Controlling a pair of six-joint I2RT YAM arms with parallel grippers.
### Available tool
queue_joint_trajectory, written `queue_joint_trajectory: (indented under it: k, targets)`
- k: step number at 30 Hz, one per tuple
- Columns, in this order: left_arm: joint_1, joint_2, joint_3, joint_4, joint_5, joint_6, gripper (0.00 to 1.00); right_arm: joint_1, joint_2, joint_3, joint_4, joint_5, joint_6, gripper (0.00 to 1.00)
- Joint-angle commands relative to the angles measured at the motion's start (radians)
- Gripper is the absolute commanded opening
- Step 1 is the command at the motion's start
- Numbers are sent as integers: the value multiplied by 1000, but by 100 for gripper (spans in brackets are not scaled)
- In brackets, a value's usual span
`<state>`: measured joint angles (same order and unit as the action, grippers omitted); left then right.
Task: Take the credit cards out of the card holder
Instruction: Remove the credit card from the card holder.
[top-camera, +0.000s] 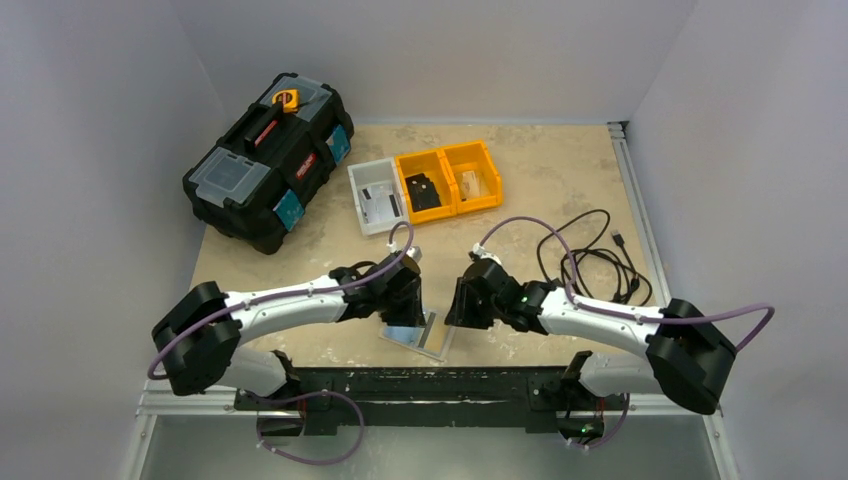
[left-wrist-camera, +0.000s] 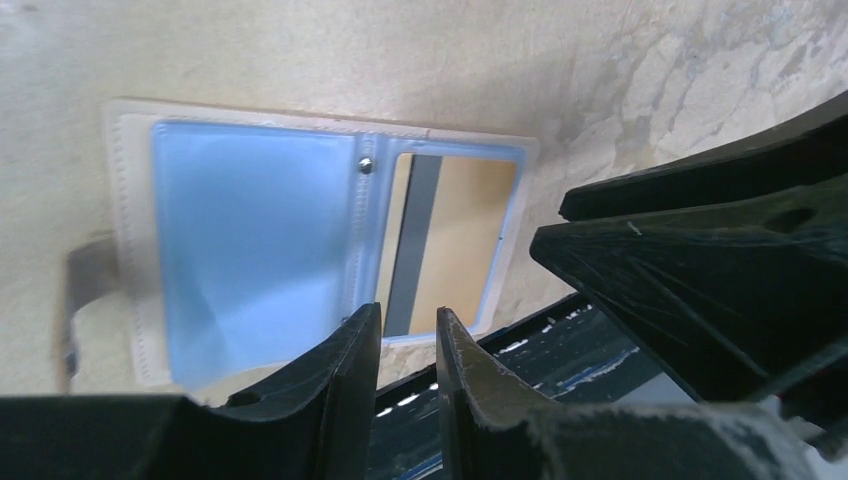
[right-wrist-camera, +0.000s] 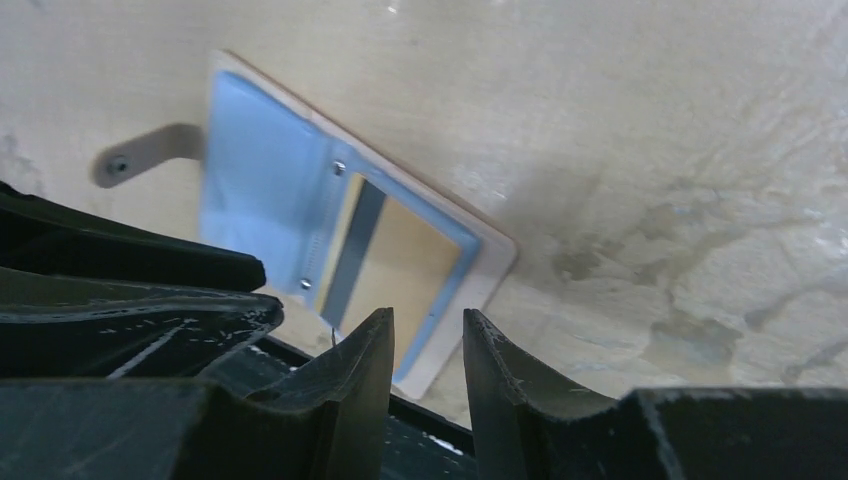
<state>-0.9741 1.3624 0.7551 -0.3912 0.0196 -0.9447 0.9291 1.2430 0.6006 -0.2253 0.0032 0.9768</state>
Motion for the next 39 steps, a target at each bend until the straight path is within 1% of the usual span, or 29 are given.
queue_joint_trajectory:
  k: [1, 8, 13, 21, 24, 28, 36, 39]
  targets:
    - [26, 54, 19, 132, 148, 22, 26, 2, -20, -27, -9, 32, 32, 32]
    - [48, 113, 21, 141, 158, 17, 25, 1, 29, -13, 22, 32, 26, 31]
    - [54, 119, 0, 138, 135, 6, 23, 2, 84, 3, 37, 40, 11, 26]
    - [58, 116, -11, 106, 96, 6, 23, 2, 158, 45, 53, 49, -27, 20]
    - [61, 118, -10, 79, 64, 1, 22, 2, 192, 68, 48, 61, -48, 19]
    - [62, 95, -16, 13, -15, -10, 22, -1, 238, 83, 52, 62, -68, 18]
    - [81, 65, -58, 24, -10, -16, 23, -1, 263, 88, 63, 45, -75, 18]
    - [92, 70, -87, 85, 48, -33, 23, -1, 267, 89, 66, 38, -78, 17]
